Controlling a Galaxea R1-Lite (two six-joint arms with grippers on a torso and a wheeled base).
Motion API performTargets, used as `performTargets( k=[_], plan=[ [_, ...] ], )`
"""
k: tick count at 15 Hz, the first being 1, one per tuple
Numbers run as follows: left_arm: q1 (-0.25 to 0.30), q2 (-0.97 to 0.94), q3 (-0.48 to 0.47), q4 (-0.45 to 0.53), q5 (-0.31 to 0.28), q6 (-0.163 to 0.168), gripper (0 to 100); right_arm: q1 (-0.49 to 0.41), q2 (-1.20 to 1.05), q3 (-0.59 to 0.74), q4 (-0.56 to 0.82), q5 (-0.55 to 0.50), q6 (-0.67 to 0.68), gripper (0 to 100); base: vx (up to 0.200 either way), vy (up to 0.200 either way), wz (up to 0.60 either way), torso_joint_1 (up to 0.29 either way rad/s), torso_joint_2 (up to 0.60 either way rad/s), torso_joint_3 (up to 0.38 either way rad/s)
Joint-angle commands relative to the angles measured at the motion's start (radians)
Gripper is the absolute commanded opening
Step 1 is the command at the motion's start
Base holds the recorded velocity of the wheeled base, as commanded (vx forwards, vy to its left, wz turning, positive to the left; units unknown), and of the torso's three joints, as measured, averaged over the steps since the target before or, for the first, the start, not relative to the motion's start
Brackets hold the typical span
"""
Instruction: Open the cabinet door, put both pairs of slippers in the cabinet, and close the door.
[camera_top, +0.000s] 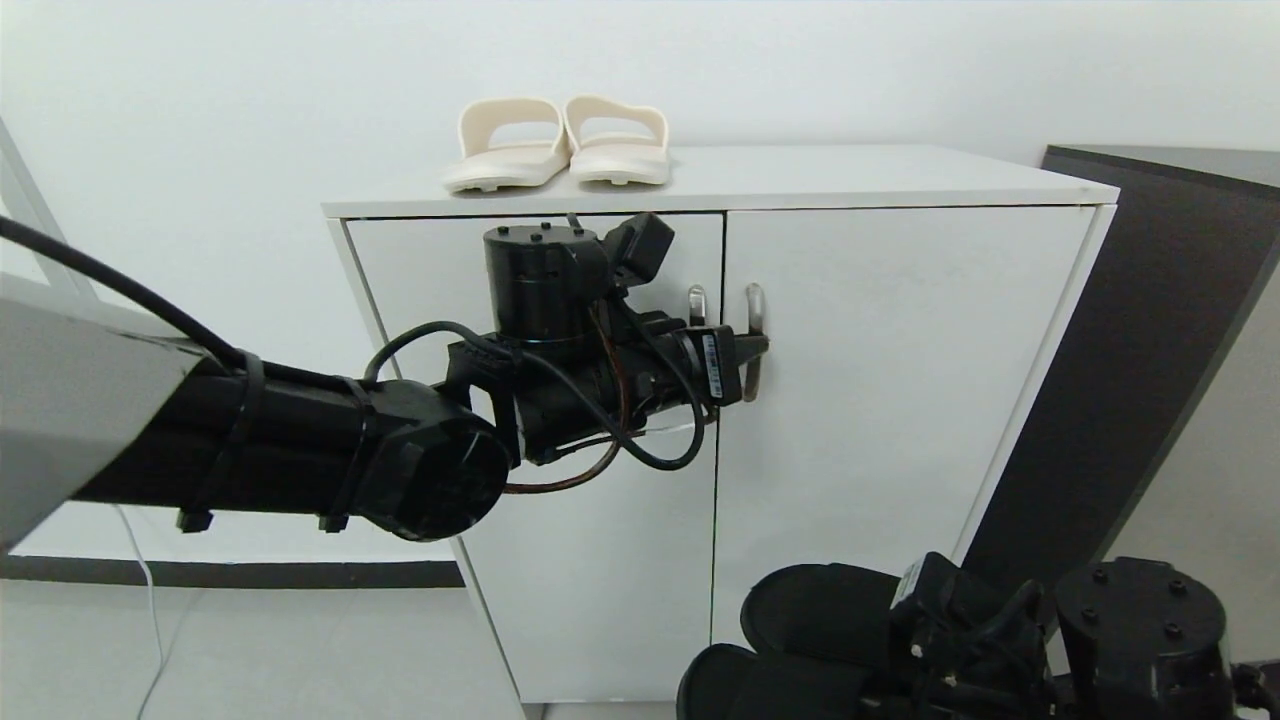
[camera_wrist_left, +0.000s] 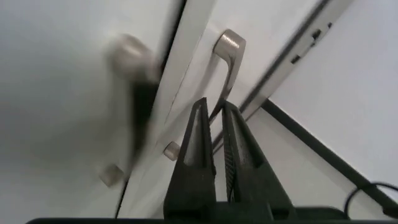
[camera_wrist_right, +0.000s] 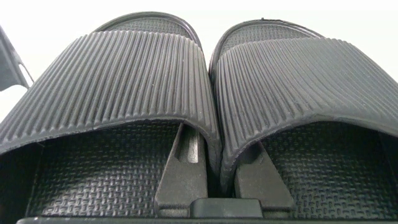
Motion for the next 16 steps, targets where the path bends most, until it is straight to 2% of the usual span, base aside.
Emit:
performTargets(
  k=[1, 5, 8, 11, 14, 16],
  plan=[
    [-0.002, -0.037, 0.026, -0.005, -0.005, -0.002, 0, 0.010, 0.000, 0.007, 0.001, 0.004, -0.001, 0, 0.000, 0.000, 0.00, 0.000, 0.00, 0.000],
    [-0.025, -0.100, 0.100, -0.008, -0.008, -0.002, 0, 0.018, -0.008, 0.050, -0.007, 0.118, -0.002, 0, 0.000, 0.000, 0.00, 0.000, 0.00, 0.000],
    [-0.088, -0.192, 0.187, -0.008, -0.010, 0.000, 0, 0.018, -0.011, 0.132, -0.111, 0.208, -0.054, 0, 0.000, 0.000, 0.00, 0.000, 0.00, 0.000],
    [-0.126, -0.291, 0.285, -0.010, -0.010, 0.001, 0, 0.018, -0.011, 0.149, -0.122, 0.216, -0.071, 0, 0.000, 0.000, 0.00, 0.000, 0.00, 0.000],
    [-0.117, -0.337, 0.335, -0.010, -0.007, -0.002, 0, 0.020, -0.011, 0.152, -0.122, 0.217, -0.073, 0, 0.000, 0.000, 0.00, 0.000, 0.00, 0.000],
    [-0.083, -0.322, 0.328, -0.036, -0.011, -0.036, 0, 0.024, -0.015, 0.182, -0.121, 0.217, -0.110, 0, 0.000, 0.000, 0.00, 0.000, 0.00, 0.000]
  ],
)
